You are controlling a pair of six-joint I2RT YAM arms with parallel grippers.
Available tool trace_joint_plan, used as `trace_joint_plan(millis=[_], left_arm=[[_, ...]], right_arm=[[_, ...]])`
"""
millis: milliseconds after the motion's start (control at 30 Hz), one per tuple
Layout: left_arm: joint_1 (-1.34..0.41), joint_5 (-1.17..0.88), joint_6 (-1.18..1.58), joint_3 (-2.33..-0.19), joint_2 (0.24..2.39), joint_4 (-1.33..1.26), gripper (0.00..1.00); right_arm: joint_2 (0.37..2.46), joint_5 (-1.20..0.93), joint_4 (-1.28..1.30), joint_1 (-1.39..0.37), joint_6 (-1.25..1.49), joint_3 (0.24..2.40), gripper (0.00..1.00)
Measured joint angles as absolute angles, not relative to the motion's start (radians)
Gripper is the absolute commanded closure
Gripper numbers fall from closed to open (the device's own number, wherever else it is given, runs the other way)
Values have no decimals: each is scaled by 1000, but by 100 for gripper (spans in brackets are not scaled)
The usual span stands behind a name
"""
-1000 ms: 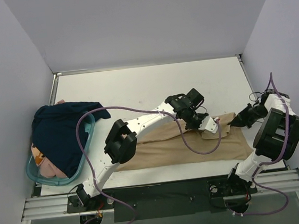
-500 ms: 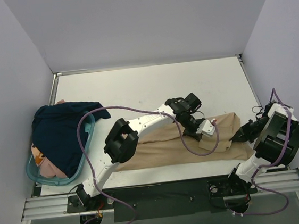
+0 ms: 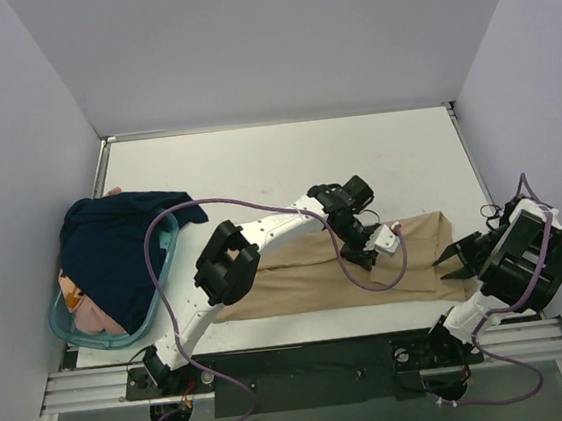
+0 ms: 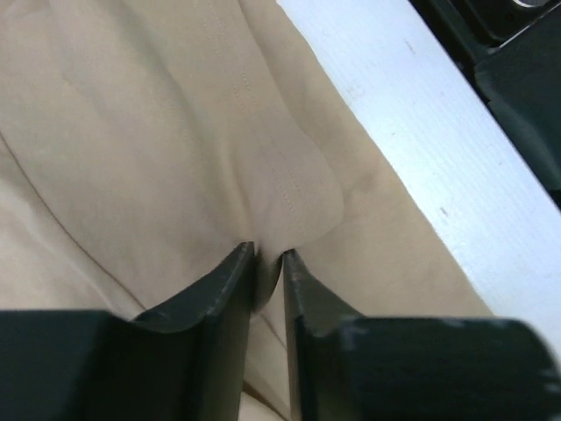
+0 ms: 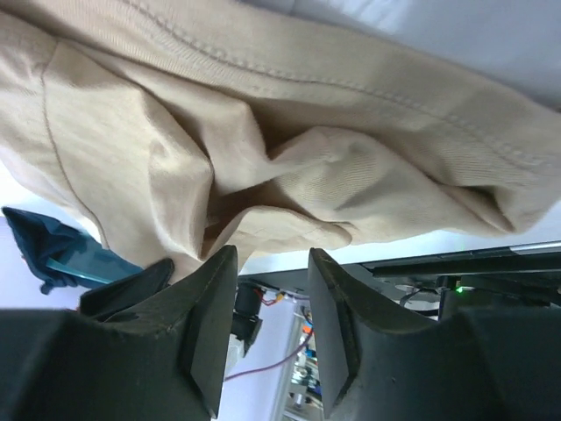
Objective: Fold and stack the t-shirts
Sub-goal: Fold the other side of the tshirt into a rectangle
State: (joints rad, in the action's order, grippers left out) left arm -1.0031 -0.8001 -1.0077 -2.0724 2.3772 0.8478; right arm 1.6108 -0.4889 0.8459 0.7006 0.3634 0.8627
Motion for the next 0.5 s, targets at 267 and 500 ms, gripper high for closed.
trace_joint_plan(millis=[267,500], left_arm=[[-1007,-808,-1048,-2101,2377,999,34],[-1000,-787,-1002,-2215,2368,1089,36]], right_arm=[[1519,-405,857,691,388,1006,59],[1589,-334,770,492,365,1233,58]])
